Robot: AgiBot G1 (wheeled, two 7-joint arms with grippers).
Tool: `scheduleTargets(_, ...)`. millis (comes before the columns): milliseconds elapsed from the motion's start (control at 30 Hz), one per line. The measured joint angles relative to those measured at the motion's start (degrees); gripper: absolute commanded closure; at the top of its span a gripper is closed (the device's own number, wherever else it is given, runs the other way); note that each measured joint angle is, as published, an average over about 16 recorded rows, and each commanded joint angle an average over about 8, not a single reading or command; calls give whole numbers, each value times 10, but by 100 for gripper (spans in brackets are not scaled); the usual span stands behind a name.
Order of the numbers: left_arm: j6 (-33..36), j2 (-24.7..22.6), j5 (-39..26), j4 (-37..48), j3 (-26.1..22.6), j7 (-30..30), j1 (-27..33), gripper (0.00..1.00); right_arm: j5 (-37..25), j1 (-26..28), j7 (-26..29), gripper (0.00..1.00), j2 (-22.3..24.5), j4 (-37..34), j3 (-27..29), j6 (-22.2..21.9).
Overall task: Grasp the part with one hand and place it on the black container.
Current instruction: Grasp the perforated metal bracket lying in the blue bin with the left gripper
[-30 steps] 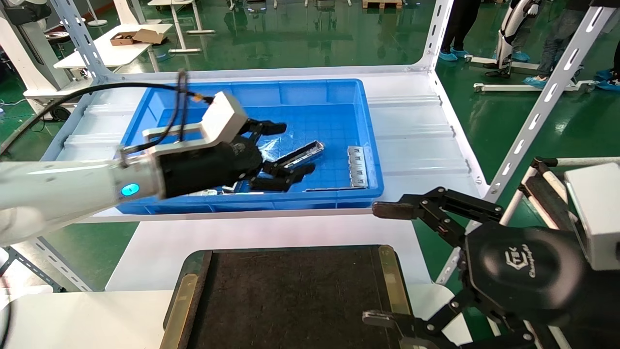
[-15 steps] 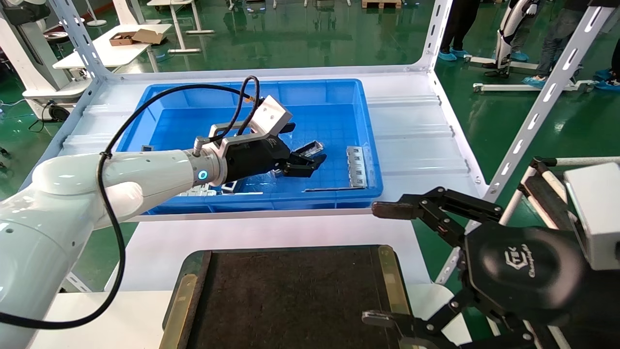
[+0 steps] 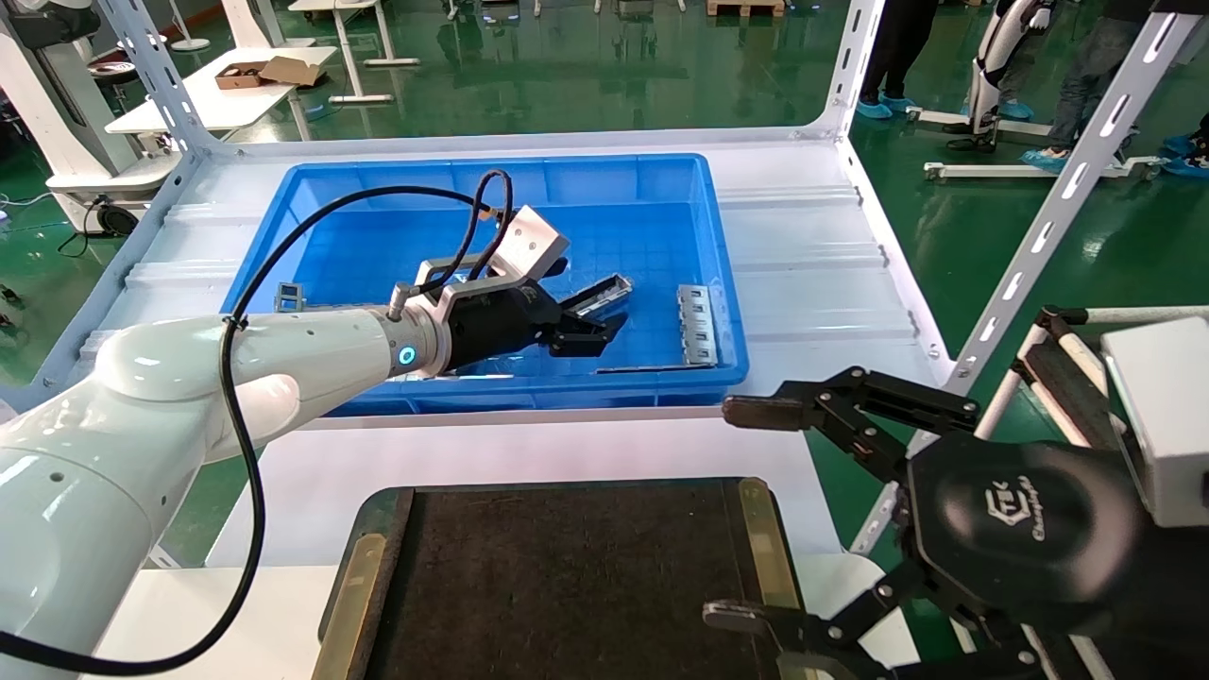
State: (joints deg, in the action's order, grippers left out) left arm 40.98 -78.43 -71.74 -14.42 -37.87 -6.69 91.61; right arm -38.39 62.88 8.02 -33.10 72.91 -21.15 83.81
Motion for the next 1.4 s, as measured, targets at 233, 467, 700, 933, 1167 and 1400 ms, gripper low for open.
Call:
scheduleTargets(233, -23, 1, 13, -7, -37, 23, -4, 100, 0, 0, 0, 100, 0, 0, 0, 0)
scheduleTargets(467, -37, 2, 29, -9, -67, 37, -4, 100, 0, 0, 0, 100, 0, 0, 0, 0)
scheduleTargets(700, -44, 3, 44, -6, -91, 42, -1, 100, 0, 0, 0, 100, 0, 0, 0, 0)
scheduleTargets(933, -47, 4, 59, -2, -109, 43, 1, 100, 0, 0, 0, 100, 0, 0, 0, 0)
scheduleTargets(1167, -49, 4, 75, 3, -123, 44, 3, 100, 0, 0, 0, 100, 0, 0, 0, 0)
scheduleTargets(1400, -49, 6, 100, 6, -127, 45, 9, 100, 0, 0, 0, 100, 0, 0, 0, 0)
